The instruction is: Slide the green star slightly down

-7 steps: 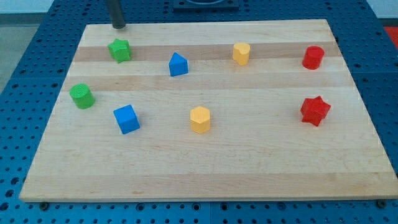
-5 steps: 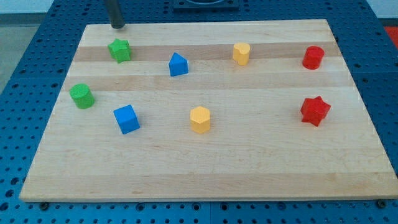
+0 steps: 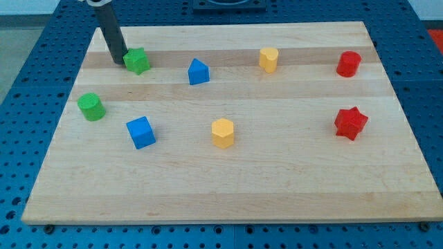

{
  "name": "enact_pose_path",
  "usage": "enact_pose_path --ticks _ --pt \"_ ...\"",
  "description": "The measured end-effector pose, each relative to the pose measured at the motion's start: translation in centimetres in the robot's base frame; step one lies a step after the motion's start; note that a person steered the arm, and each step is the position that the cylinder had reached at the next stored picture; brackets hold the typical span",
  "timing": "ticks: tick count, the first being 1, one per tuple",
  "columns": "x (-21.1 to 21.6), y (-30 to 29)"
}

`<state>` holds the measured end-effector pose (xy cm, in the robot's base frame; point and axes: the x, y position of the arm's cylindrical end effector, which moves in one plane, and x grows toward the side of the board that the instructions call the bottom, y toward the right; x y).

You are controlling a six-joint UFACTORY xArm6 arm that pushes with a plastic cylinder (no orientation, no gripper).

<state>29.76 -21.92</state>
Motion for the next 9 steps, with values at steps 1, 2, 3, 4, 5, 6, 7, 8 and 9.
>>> enact_pose_path --ticks 1,2,3,4,5,6,7,8,9 --pt "4.7 0.4" --pt "6.6 0.5" --pt "6.1 0.5" --pt "-1.9 -0.1" --pt "-6.7 0.0" --pt "-2.8 4.7" --pt "-2.5 5.0" --pt "2.1 5.1" --pt "3.6 5.1"
